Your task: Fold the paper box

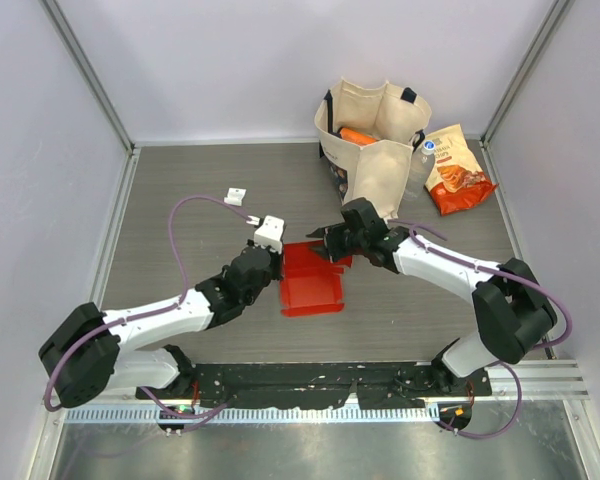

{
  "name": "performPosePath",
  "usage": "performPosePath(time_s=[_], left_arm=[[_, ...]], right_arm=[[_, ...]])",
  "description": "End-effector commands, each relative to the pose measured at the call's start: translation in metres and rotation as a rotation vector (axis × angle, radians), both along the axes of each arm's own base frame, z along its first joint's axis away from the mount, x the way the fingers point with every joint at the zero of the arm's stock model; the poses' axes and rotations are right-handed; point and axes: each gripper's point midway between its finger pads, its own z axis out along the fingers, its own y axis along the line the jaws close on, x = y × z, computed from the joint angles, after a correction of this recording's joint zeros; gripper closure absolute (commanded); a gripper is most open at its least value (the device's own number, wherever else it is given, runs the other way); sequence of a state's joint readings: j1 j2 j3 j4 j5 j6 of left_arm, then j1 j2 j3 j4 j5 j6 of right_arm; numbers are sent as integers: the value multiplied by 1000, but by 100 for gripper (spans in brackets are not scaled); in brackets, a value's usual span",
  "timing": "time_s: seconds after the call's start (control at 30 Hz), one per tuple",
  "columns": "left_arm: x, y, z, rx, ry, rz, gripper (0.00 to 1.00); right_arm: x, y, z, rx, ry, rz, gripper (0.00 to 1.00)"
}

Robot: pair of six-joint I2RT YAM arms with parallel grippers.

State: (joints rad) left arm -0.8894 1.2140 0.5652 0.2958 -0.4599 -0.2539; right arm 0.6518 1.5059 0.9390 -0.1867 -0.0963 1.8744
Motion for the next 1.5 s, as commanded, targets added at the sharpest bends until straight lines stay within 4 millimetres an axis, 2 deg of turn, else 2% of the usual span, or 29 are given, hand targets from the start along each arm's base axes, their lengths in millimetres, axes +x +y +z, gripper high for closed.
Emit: performPosePath(time_s=[0.0, 0.1, 0.23, 0.27, 0.3, 0.33, 0.37, 0.4, 0.47, 0.5, 0.57, 0.63, 0.7, 0.77, 0.9, 0.97, 1.0, 1.13, 1.17, 1.23, 1.3, 1.33, 1.37, 1.47], left_arm=[[5, 2, 22, -51, -76, 29, 100], [4, 2, 20, -45, -72, 30, 100], [4, 4, 19, -55, -53, 52, 95], [4, 6, 19, -70, -41, 66, 82], [3, 6, 20, -80, -33, 72, 74], [0, 10, 19, -82, -21, 77, 67], [-2, 10, 21, -109, -12, 85, 53], [-4, 13, 19, -117, -1, 94, 47], [-11, 22, 20, -134, 21, 118, 37], [-13, 24, 17, -158, 44, 136, 36], [-22, 28, 12, -169, 79, 125, 38], [-30, 30, 0, -186, 116, 121, 44], [-36, 32, -9, -211, 155, 133, 44], [-39, 32, -20, -195, 188, 128, 41], [-43, 37, -27, -255, 242, 180, 41], [-43, 44, -32, -329, 269, 231, 50], [-43, 48, -29, -365, 272, 255, 51], [-36, 65, -44, -452, 360, 337, 48], [-37, 70, -52, -477, 408, 376, 48], [-33, 76, -68, -521, 501, 402, 54], [-22, 67, -66, -594, 519, 352, 57], [-18, 69, -78, -589, 557, 364, 61], [-16, 59, -75, -596, 587, 318, 64], [-16, 49, -91, -550, 666, 290, 69]], right_arm=[[5, 3, 5, 27, -11, -25, 69], [7, 1, 5, 23, -20, -33, 75], [6, 2, -2, 29, -15, -32, 91], [5, 3, -3, 33, -14, -27, 96], [5, 4, -4, 40, -18, -24, 100], [3, 3, -10, 37, -12, -21, 100], [2, 3, -12, 41, -13, -21, 100], [4, 4, -11, 50, -28, -19, 100], [1, 0, -21, 35, -27, -24, 99], [2, -3, -25, 22, -32, -32, 99], [3, -1, -32, 25, -44, -23, 99], [3, 3, -33, 48, -56, -4, 100], [3, 4, -34, 44, -60, 0, 99], [7, 3, -27, 52, -88, -8, 100], [11, 2, -14, 54, -147, -10, 99], [14, 4, -4, 82, -194, -10, 100], [12, 3, -4, 91, -205, -11, 100], [14, 4, 5, 116, -277, 1, 100], [17, 5, 11, 135, -304, -2, 100], [17, 6, 9, 152, -318, -4, 99], [19, 8, 12, 165, -328, 2, 100], [19, 9, 12, 165, -330, 3, 100], [19, 8, 11, 162, -324, 1, 99], [21, 8, 13, 172, -326, -14, 100]])
